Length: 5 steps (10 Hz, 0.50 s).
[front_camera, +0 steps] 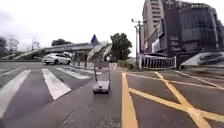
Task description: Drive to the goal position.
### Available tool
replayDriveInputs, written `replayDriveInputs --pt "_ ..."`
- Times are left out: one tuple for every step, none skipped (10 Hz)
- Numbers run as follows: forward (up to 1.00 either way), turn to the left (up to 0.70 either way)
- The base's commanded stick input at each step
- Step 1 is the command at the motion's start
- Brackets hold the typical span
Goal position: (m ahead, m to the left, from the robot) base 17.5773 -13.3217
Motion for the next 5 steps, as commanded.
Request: replayDriveInputs --pt "0.69 0.13" --pt "0.69 0.13" --pt "0.69 0.07" --pt "0.69 0.02" --pt "0.69 0.02"
